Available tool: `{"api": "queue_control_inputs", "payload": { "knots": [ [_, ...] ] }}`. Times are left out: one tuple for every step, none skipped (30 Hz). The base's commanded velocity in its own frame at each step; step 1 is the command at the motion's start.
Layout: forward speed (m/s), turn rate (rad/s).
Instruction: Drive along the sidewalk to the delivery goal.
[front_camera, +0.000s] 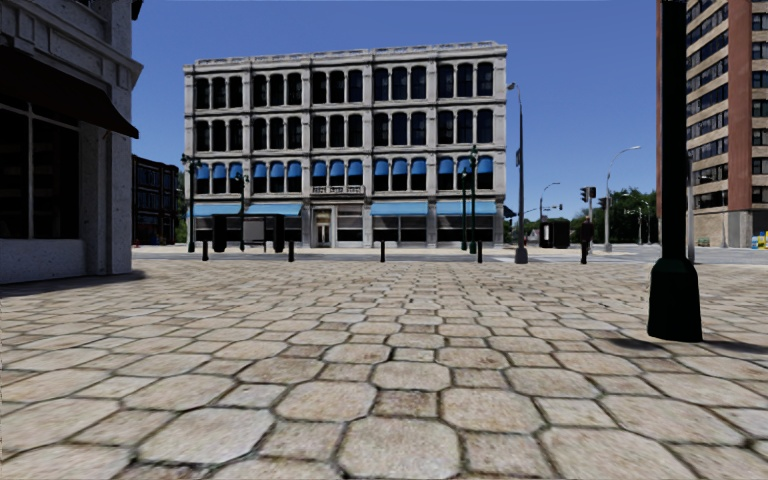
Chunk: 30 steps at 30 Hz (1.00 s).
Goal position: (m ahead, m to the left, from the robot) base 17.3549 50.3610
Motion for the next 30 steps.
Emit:
{"api": "queue_control_inputs", "payload": {
  "knots": [
    [2.0,0.17],
    [2.0,0.17],
    [2.0,0.17],
    [2.0,0.17],
    [2.0,0.17],
    [2.0,0.17],
    [2.0,0.17],
    [2.0,0.17],
    [2.0,0.17],
    [2.0,0.17],
    [2.0,0.17],
    [2.0,0.17],
    [2.0,0.17],
    [2.0,0.17],
    [2.0,0.17],
    [2.0,0.17],
    [2.0,0.17],
    [2.0,0.17],
    [2.0,0.17],
    [2.0,0.17],
    [2.0,0.17],
    [2.0,0.17],
    [2.0,0.19],
    [2.0,0.2],
    [2.0,0.21],
    [2.0,0.21],
    [2.0,0.21],
    [2.0,0.21],
    [2.0,0.21],
    [2.0,0.21]
  ]
}}
